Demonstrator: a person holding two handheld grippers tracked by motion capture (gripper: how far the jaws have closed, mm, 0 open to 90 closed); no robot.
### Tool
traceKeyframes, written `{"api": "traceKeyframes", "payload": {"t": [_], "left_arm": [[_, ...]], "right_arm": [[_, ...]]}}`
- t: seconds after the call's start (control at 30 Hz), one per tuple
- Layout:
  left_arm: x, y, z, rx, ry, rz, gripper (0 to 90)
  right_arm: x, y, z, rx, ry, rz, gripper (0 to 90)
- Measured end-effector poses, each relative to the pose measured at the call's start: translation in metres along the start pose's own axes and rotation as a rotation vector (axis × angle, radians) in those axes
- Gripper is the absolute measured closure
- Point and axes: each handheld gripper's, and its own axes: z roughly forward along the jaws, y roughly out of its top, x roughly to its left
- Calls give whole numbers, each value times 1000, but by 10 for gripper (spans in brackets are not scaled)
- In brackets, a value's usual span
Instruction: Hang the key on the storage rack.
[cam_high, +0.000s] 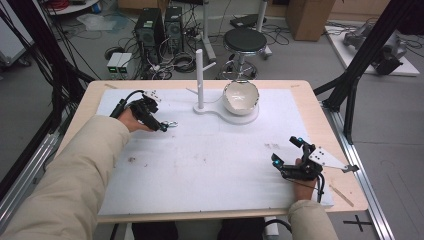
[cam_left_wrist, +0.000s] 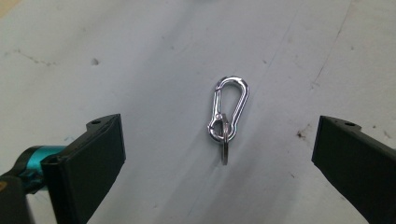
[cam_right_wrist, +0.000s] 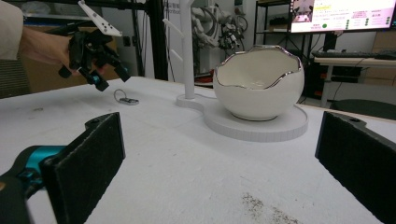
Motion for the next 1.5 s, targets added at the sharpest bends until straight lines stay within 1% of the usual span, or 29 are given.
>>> {"api": "traceKeyframes", "payload": {"t": [0.03, 0.07, 0.1, 0.13, 0.17, 0.2, 0.23, 0.27, 0.3, 0.37, 0.4, 0.47, 0.5, 0.53, 0.6, 0.63, 0.7, 0.8, 0.83, 0.87, 0.97, 1.0, 1.07, 1.1, 1.2, 1.3, 1.33, 1.47, 1.5], "left_arm": [[1, 0, 1, 8, 1, 5, 31], [1, 0, 1, 8, -4, 1, 36], [1, 0, 1, 10, -9, 5, 110], [0, 0, 2, 12, -13, 9, 110], [0, -1, 2, 18, -15, 13, 132], [0, -1, 3, 21, -17, 11, 151], [1, -1, 4, 28, -16, 8, 195], [1, -2, 4, 38, -19, 18, 195], [1, -2, 4, 44, -13, 12, 246], [2, -2, 4, 49, -14, 13, 293], [2, -3, 3, 51, -21, 14, 316], [2, -3, 3, 49, -19, 12, 362], [2, -3, 3, 51, -21, 13, 362], [3, -3, 2, 57, -25, 17, 427], [3, -3, 1, 53, -25, 20, 486], [3, -3, 1, 50, -34, 18, 514], [2, -3, 0, 49, -34, 20, 578], [2, -2, 1, 56, -33, 26, 632], [2, -2, 1, 59, -40, 25, 632], [1, -2, 2, 59, -39, 24, 675], [1, -2, 2, 59, -44, 26, 740], [1, -2, 2, 56, -44, 20, 752], [2, -2, 1, 56, -48, 22, 765], [2, -2, 1, 63, -49, 22, 798], [1, -2, 2, 68, -49, 24, 858], [1, -1, 1, 65, -41, 16, 873], [0, -1, 1, 65, -46, 11, 878], [0, 0, 1, 74, -41, 8, 882], [-1, 0, 1, 80, -41, 1, 882]], "right_arm": [[1, 0, 0, 5, 2, 8, 5], [1, 0, 0, 6, 3, 10, 5], [0, 0, 0, 1, 0, 2, 5], [0, 0, 0, 1, 0, 2, 5], [1, 0, 0, 7, 3, 11, 5], [0, 0, 0, -1, 1, 2, 5], [1, 0, 0, 7, 3, 12, 5], [1, 0, 0, 7, 3, 12, 5], [0, 0, 0, 2, 1, 10, 5], [0, 0, 0, 2, 1, 9, 5], [0, 0, 0, 2, 1, 10, 5], [0, 0, 0, 0, 1, 5, 5], [0, 0, 0, 0, 1, 5, 5], [0, 0, 0, 5, 1, 10, 5], [0, 0, 0, 1, 0, 6, 5], [0, 0, 0, 6, 1, 12, 5], [1, 0, 0, 6, 2, 13, 5], [0, 0, 0, 7, 1, 13, 5], [0, 0, 0, 3, 0, 9, 5], [1, 0, 0, 7, 0, 13, 5], [0, 0, 0, 7, 1, 12, 5], [0, 0, 0, 3, 1, 9, 5], [1, 0, 0, 6, 1, 12, 5], [0, 0, 0, 4, 0, 7, 5], [0, 0, 0, 4, 0, 8, 5], [1, 0, 0, 6, 2, 9, 5], [1, 0, 0, 5, 1, 10, 5], [1, 0, 0, 7, 2, 12, 5], [1, 0, 0, 6, 2, 10, 5]]}}
